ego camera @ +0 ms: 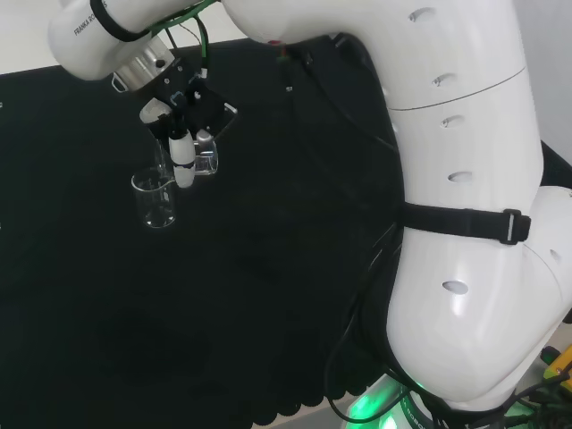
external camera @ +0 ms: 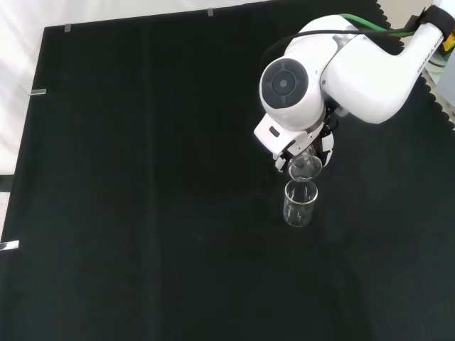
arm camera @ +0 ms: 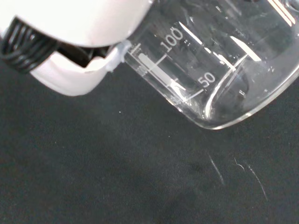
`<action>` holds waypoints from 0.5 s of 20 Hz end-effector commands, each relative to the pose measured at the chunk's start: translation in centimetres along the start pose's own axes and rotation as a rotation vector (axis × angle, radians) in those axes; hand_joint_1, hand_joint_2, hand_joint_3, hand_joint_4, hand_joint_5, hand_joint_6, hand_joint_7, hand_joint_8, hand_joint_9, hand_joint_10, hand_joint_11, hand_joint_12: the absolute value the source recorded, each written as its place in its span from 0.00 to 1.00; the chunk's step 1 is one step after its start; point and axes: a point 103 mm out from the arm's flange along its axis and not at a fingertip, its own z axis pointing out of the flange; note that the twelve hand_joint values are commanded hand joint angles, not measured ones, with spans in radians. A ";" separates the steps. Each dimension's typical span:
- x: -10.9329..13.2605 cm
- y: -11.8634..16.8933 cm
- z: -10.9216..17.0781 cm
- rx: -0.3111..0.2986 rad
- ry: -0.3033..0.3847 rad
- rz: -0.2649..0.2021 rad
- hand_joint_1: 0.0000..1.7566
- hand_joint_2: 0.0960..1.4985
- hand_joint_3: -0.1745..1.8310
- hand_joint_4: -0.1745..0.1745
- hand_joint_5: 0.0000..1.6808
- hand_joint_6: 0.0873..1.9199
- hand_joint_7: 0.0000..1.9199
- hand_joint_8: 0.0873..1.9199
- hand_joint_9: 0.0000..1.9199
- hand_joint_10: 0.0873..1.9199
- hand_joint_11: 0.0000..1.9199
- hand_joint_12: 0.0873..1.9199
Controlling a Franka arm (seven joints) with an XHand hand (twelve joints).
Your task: Pour the water from the handheld beaker into the one on the table.
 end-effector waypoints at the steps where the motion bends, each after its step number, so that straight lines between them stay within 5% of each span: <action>1: 0.2 0.0 0.0 0.009 -0.015 0.004 0.75 0.46 0.29 0.00 0.83 0.12 0.80 0.00 0.85 0.00 0.66 0.37; 10: 0.4 0.0 -0.7 0.016 -0.043 0.010 0.75 0.46 0.29 0.00 0.83 0.12 0.80 0.00 0.85 0.00 0.66 0.36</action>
